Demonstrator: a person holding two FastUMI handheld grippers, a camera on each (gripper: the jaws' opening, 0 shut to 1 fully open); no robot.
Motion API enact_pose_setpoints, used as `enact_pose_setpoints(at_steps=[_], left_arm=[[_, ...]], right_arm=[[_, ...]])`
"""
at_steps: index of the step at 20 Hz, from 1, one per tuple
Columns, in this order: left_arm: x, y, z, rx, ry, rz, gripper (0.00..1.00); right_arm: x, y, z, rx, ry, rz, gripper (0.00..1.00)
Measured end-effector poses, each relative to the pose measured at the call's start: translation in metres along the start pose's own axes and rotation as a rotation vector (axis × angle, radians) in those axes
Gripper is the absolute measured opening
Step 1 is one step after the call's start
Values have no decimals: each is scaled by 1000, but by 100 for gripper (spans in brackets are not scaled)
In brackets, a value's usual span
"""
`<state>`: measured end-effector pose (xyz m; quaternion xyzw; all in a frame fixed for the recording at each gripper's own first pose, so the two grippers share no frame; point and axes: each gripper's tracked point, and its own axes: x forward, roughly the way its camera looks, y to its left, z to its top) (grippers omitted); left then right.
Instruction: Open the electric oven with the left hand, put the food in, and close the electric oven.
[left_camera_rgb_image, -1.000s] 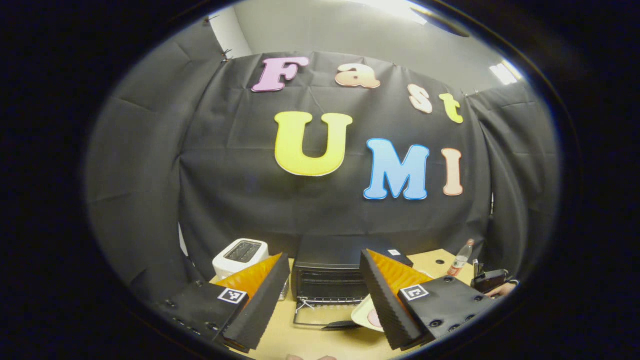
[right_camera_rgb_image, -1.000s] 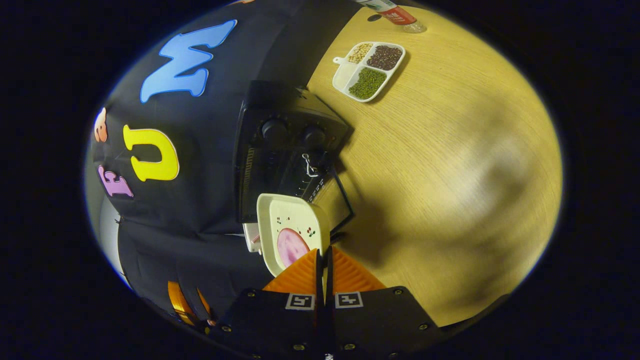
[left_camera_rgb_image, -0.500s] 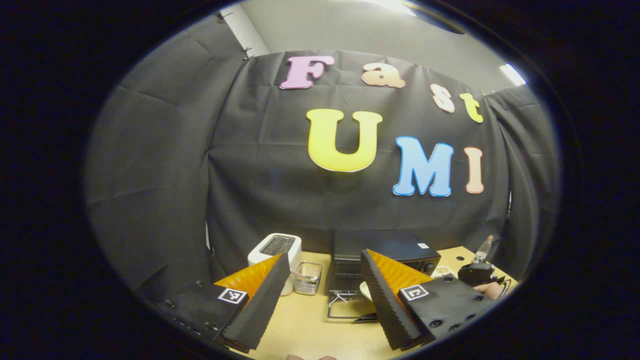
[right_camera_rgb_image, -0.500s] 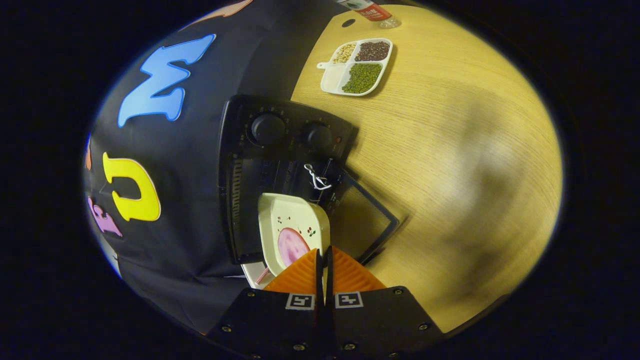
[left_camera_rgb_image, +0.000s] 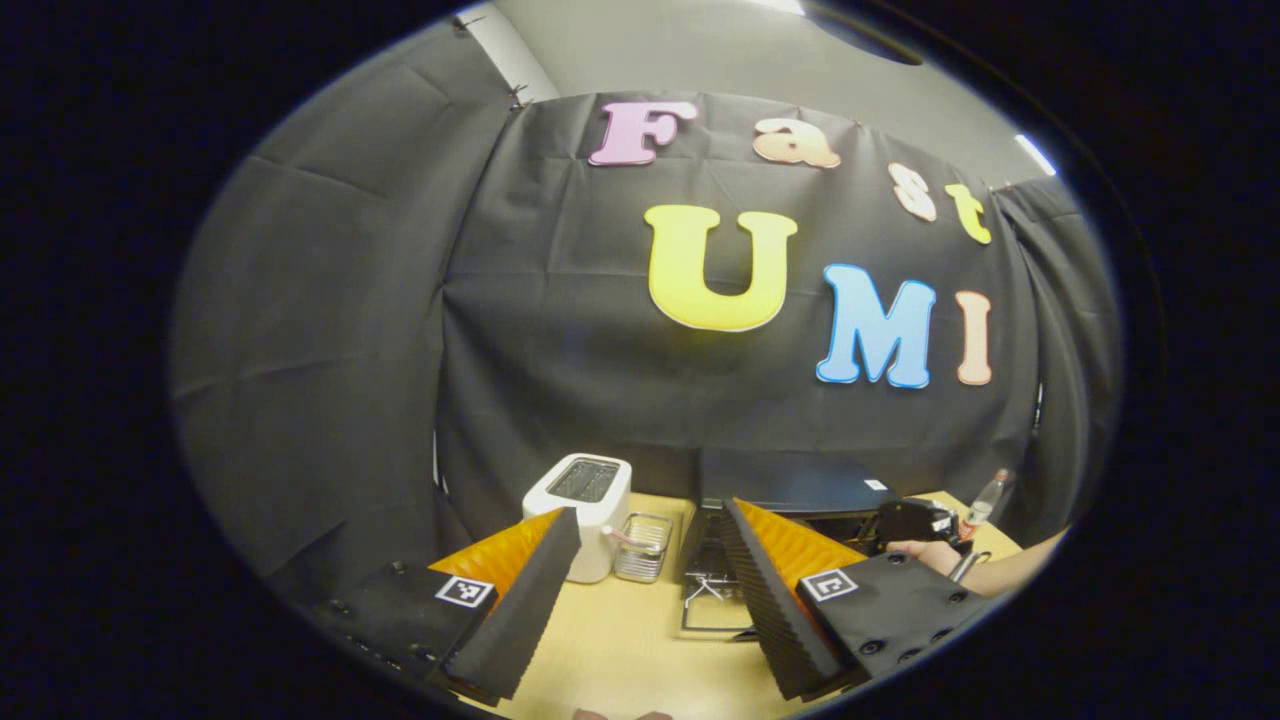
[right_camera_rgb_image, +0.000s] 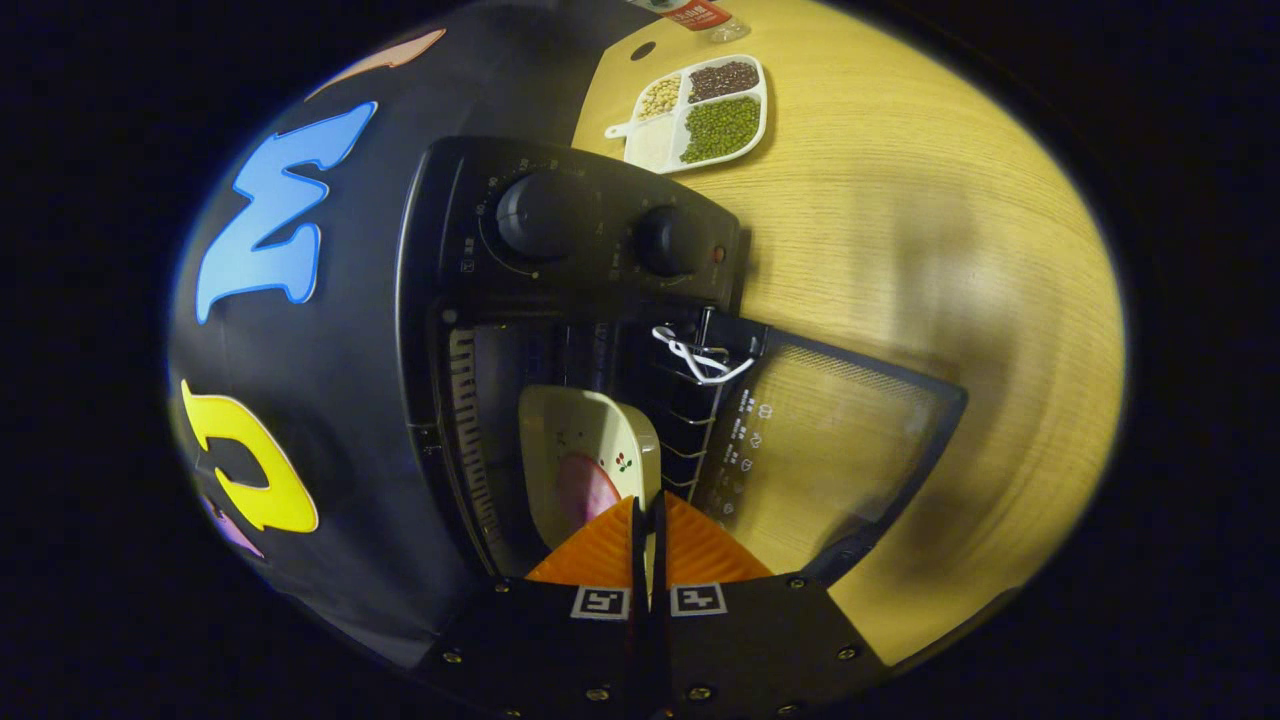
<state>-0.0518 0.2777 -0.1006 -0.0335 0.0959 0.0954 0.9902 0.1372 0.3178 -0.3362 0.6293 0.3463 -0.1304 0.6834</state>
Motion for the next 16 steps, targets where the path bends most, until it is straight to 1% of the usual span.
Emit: enact_pose_setpoints(at_steps=[1,2,3,4,5,6,7,9,10,11,12,13,16], left_arm=[[0,1,-3,-5,5,2,96],[0,2,-7,-5,14,4,95],[2,4,-11,-1,23,8,100],[2,7,-13,4,29,14,96],[2,9,-14,6,34,20,96],[1,9,-15,7,37,25,100],[-1,9,-17,9,39,30,96],[-1,7,-22,12,52,29,95],[0,6,-22,13,54,31,100],[0,5,-22,13,54,29,100],[0,2,-22,14,54,29,96],[-1,2,-21,17,52,29,100],[-3,-6,-17,21,43,20,100]], right_arm=[[6,2,2,17,-19,-6,1],[14,5,6,42,-46,-6,1],[21,8,7,59,-64,-1,1],[26,11,8,81,-81,11,1],[31,12,8,102,-90,15,1],[36,11,8,116,-98,13,1],[39,10,9,130,-107,9,1],[47,11,9,122,-119,8,1],[49,13,9,119,-123,9,1],[51,16,11,134,-131,22,1],[56,19,10,149,-127,31,2],[57,20,10,154,-121,40,3],[51,23,9,127,-98,46,5]])
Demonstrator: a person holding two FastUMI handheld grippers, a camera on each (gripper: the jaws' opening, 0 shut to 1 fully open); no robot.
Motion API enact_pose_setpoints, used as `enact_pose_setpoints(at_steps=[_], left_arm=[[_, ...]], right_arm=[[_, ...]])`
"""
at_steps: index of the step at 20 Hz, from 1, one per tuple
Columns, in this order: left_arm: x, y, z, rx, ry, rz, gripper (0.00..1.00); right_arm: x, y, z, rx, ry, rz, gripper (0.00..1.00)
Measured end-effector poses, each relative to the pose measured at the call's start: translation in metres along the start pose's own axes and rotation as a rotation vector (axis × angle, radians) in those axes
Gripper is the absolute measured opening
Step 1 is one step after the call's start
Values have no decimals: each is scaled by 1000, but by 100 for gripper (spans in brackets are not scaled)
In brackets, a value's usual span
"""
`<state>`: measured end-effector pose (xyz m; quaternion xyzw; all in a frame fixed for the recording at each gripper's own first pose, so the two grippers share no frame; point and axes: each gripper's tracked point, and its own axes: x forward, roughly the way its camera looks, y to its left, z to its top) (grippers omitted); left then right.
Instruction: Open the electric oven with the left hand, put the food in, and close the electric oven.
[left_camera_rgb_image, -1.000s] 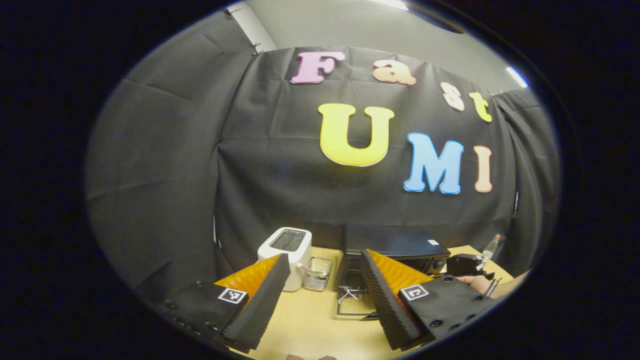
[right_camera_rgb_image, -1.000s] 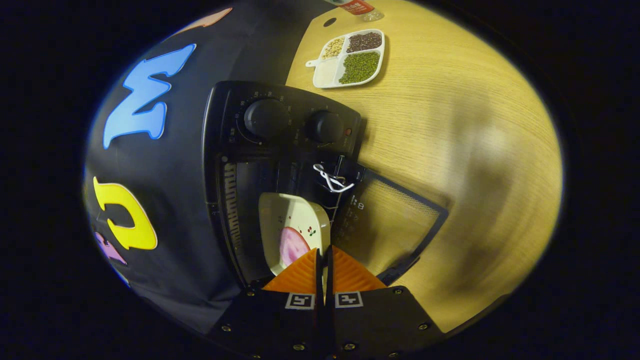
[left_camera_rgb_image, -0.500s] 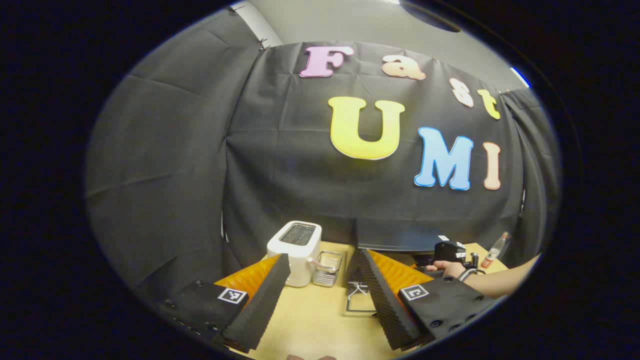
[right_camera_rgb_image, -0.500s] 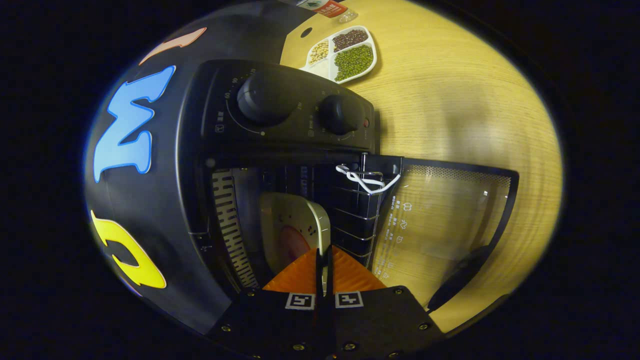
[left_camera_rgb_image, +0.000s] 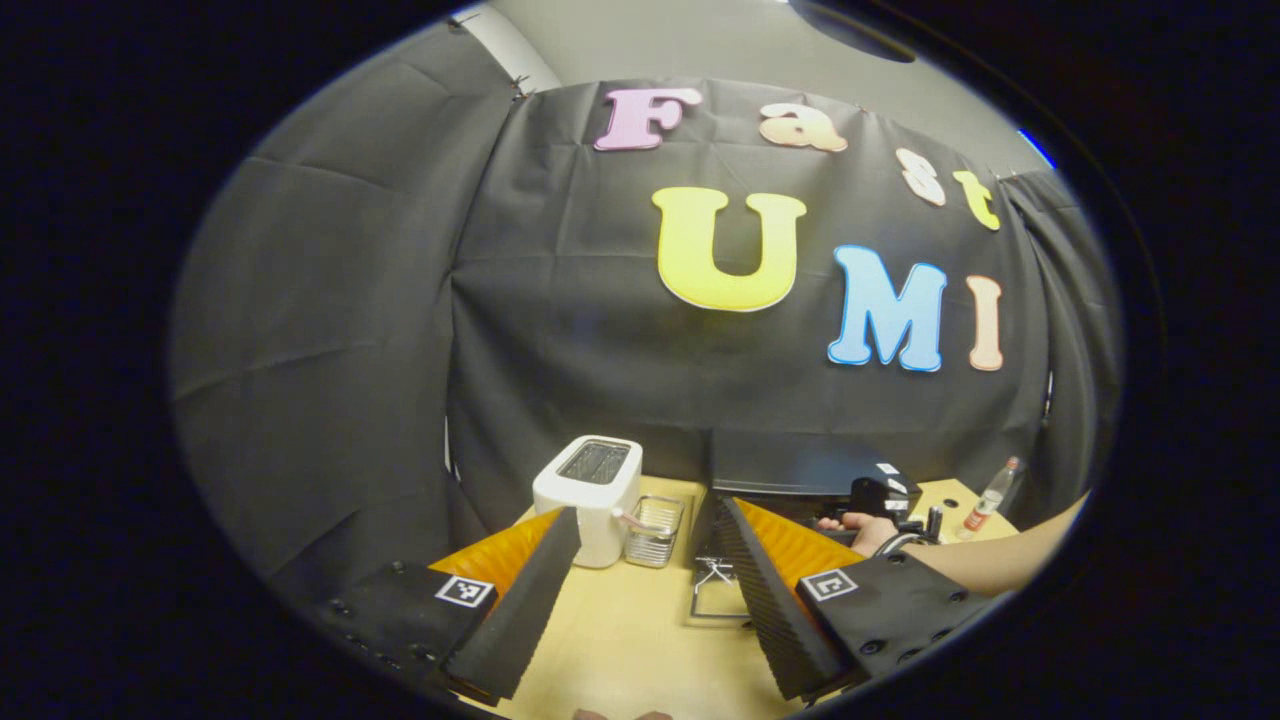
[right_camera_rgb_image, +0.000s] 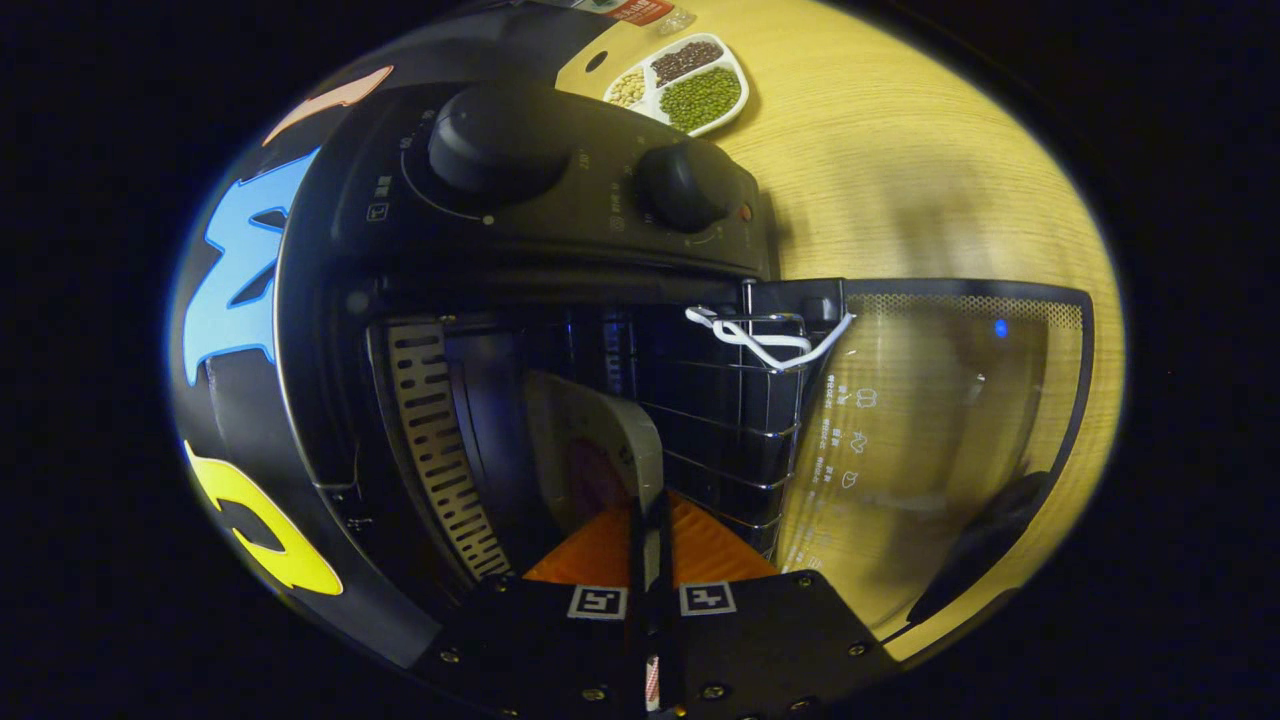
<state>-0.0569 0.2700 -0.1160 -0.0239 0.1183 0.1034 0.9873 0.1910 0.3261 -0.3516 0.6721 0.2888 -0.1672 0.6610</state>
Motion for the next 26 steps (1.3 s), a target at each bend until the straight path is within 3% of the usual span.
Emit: enact_pose_setpoints(at_steps=[1,6,10,11,13,16,17,21,22,24,26], left_arm=[[0,-4,-2,0,1,-5,96],[8,-27,2,-12,-7,-48,96],[16,-52,8,-21,-12,-86,96],[17,-59,10,-21,-15,-100,100],[21,-78,12,-16,-17,-130,96],[16,-111,16,8,-27,-177,100],[13,-123,17,17,-34,-195,96],[2,-165,31,40,-78,-250,96],[0,-173,37,38,-92,-257,96],[-1,-185,44,29,-110,-266,100],[3,-194,39,26,-96,-265,100]], right_arm=[[-4,1,0,-17,16,4,7],[-43,-5,-21,-235,195,17,31],[-93,-4,-3,-523,235,32,34],[-108,0,3,-619,217,54,34],[-134,11,29,-833,138,97,34],[-181,44,82,-1169,-73,189,34],[-203,56,97,-1244,-132,227,34],[-284,100,141,-1402,-360,369,34],[-300,110,148,-1418,-405,399,22],[-330,115,158,-1439,-451,415,48],[-346,118,176,-1441,-487,428,82]])
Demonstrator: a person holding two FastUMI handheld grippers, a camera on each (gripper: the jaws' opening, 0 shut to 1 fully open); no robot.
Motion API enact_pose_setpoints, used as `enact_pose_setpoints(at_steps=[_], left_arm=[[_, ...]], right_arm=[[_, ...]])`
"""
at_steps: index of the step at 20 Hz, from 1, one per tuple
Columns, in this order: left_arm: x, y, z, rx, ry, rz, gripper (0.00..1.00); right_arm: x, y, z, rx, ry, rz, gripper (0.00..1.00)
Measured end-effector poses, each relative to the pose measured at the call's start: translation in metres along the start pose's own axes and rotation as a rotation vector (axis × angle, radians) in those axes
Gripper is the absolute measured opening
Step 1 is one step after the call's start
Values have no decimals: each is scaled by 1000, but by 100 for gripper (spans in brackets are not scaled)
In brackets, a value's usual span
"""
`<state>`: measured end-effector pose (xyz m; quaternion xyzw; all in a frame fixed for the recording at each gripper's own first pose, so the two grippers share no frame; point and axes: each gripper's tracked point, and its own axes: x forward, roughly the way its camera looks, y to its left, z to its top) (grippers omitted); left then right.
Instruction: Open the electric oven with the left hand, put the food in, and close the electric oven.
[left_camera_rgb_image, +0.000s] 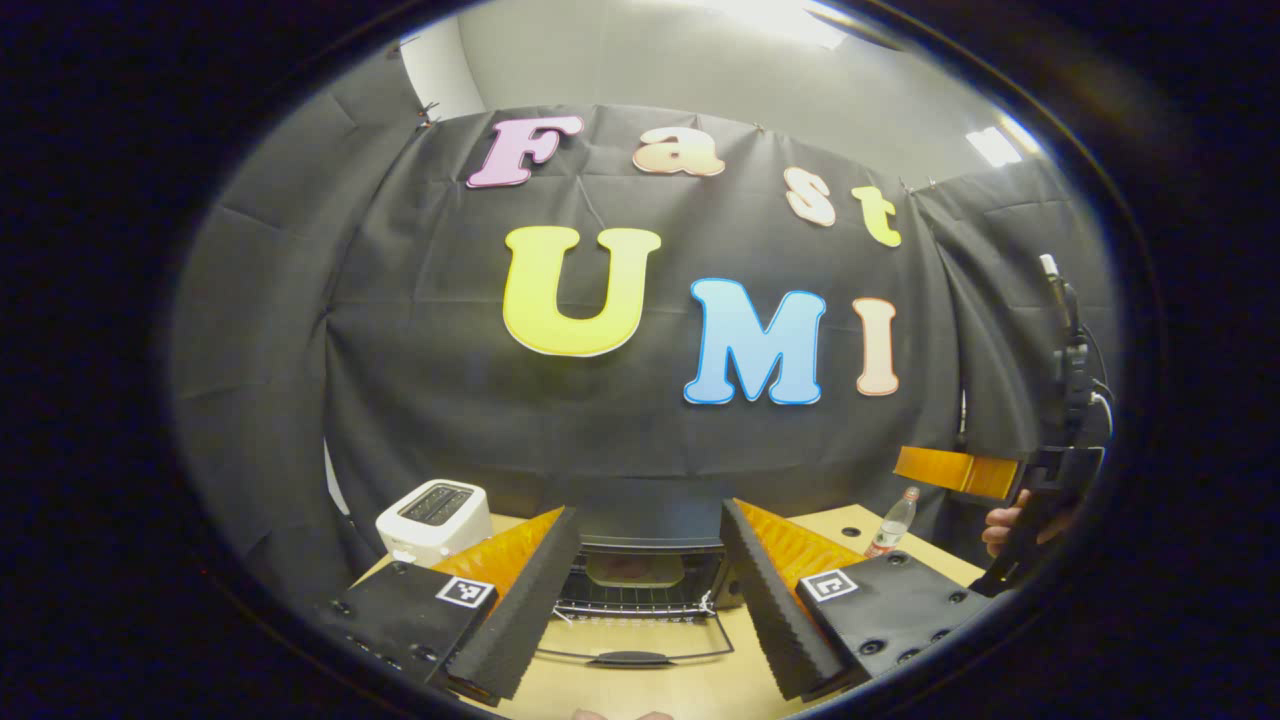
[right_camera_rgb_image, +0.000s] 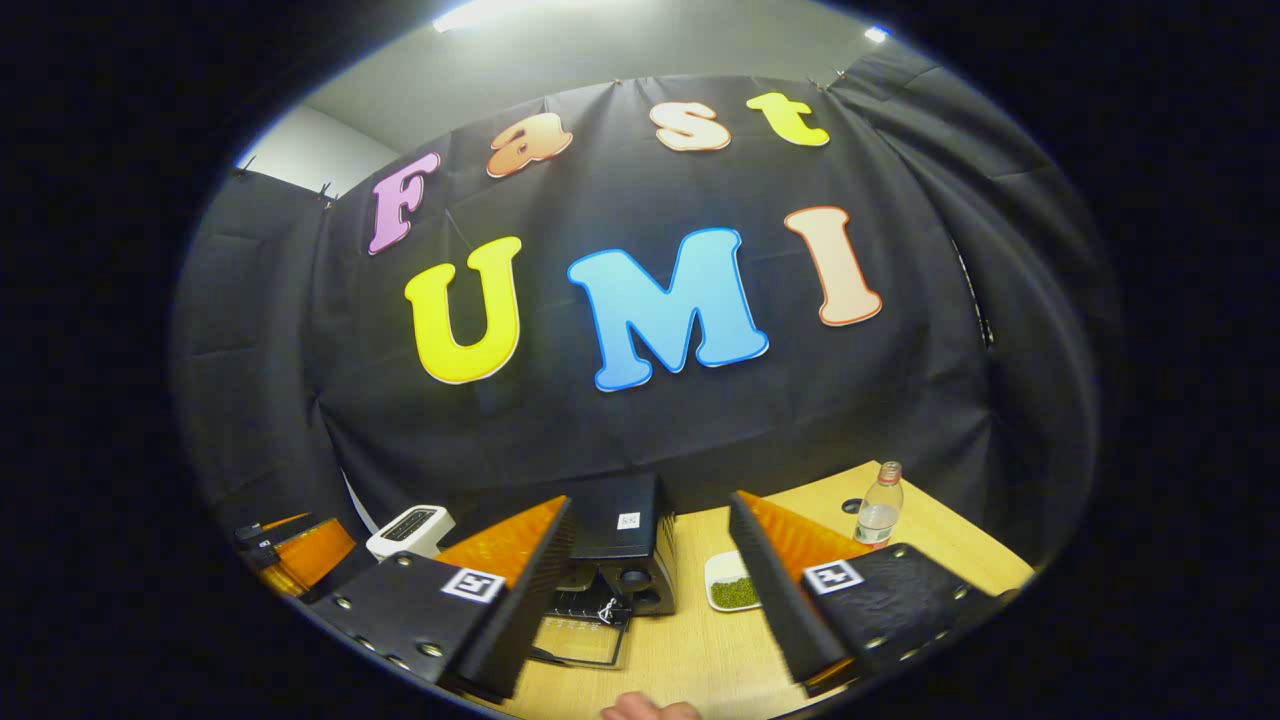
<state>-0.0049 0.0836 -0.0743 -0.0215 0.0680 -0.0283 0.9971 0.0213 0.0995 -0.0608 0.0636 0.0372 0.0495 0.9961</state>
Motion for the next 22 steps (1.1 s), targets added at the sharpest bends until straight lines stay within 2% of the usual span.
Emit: enact_pose_setpoints(at_steps=[1,4,5,6,7,8,9,14,17,22], left_arm=[[5,-2,-8,0,30,6,91],[16,-11,-53,-16,178,-5,91],[18,-11,-69,-21,234,-8,100],[19,-10,-87,-16,290,-3,95],[21,-9,-108,-6,358,-5,100],[20,-6,-129,6,425,3,100],[21,-3,-150,14,490,8,96],[13,4,-235,16,739,4,96],[13,11,-276,11,876,17,96],[27,32,-325,15,1019,60,96]], right_arm=[[-11,-4,7,-8,-13,-2,99],[-14,-15,13,-16,-25,-20,98],[-13,-16,9,-20,-17,-24,98],[-14,-20,9,-26,-9,-26,98],[-12,-22,6,-30,-1,-22,98],[-12,-23,4,-33,8,-22,98],[-10,-24,1,-36,20,-22,98],[-7,-38,-17,-43,75,-26,98],[-5,-48,-23,-65,96,-40,98],[-4,-63,-27,-95,119,-74,98]])
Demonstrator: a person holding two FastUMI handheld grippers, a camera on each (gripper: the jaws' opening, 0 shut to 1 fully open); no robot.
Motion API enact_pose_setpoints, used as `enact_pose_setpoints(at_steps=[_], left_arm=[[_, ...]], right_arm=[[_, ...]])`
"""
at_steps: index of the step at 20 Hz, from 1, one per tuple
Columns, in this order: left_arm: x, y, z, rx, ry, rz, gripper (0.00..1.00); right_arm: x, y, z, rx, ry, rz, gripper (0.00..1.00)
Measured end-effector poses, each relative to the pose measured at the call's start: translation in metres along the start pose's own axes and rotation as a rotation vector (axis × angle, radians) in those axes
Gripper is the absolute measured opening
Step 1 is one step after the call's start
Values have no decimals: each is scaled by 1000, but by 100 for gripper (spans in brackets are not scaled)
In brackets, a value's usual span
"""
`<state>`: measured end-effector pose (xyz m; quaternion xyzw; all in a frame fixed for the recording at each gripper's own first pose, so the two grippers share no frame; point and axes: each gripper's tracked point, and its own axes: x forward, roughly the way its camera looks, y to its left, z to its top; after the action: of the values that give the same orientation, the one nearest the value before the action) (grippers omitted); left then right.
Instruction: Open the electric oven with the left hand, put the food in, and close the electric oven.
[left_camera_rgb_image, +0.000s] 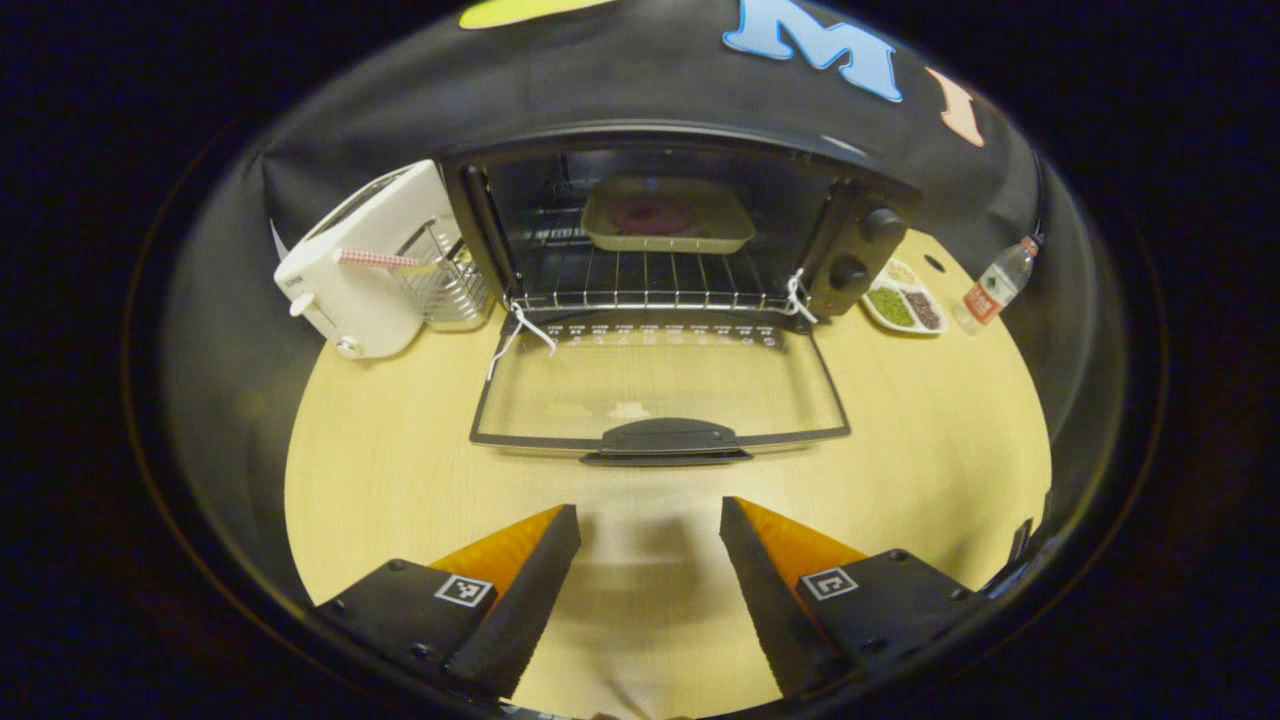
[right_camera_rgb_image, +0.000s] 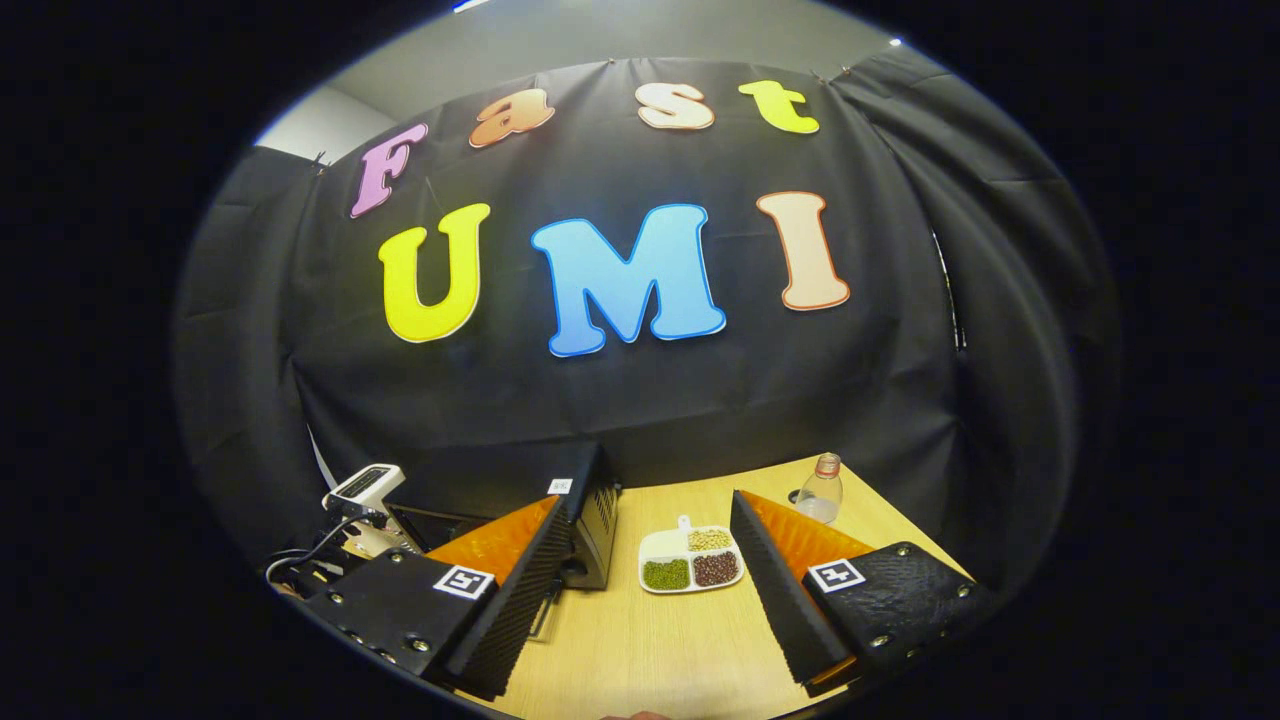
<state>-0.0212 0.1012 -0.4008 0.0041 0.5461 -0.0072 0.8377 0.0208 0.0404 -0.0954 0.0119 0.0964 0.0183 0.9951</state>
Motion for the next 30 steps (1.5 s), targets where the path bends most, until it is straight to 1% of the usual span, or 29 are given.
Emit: enact_pose_setpoints(at_steps=[1,2,3,4,5,6,7,9,11,12,13,14,15,18,24,25,26,28,30], left_arm=[[8,0,0,-3,22,-5,100],[14,0,1,-5,31,-11,100],[21,-3,0,-5,50,-24,96],[27,-6,-2,-6,74,-40,100],[32,-7,-3,-3,88,-43,96],[38,-7,-3,6,96,-38,100],[41,-8,-2,12,103,-40,96],[50,-10,-2,10,120,-46,100],[57,-9,-1,12,132,-40,100],[59,-8,3,20,130,-33,96],[59,-7,1,39,145,-35,100],[59,-7,3,48,147,-33,100],[60,-7,2,47,153,-34,96],[55,-8,3,39,142,-37,96],[27,-8,12,55,49,-27,96],[23,-8,14,56,35,-23,100],[19,-9,16,58,22,-19,96],[13,-8,20,67,-6,-7,96],[7,-9,24,70,-23,0,96]], right_arm=[[0,-3,0,-14,-1,-6,99],[-1,-4,-1,-23,3,-10,99],[-1,-6,-3,-28,12,-12,98],[-1,-8,-4,-30,20,-16,98],[1,-10,-5,-28,28,-21,98],[2,-11,-5,-27,33,-28,98],[3,-13,-6,-27,33,-39,98],[4,-19,-5,-25,33,-53,98],[4,-21,-7,-19,37,-63,98],[4,-22,-7,-16,40,-69,98],[4,-24,-8,-11,41,-73,98],[4,-25,-8,-5,44,-78,98],[4,-24,-10,2,47,-80,98],[4,-23,-12,5,51,-82,98],[4,-8,-10,-1,47,-57,98],[3,-8,-10,8,43,-57,98],[2,-5,-7,11,36,-55,98],[-3,-2,1,3,24,-44,98],[-2,4,-4,-7,21,-32,98]])
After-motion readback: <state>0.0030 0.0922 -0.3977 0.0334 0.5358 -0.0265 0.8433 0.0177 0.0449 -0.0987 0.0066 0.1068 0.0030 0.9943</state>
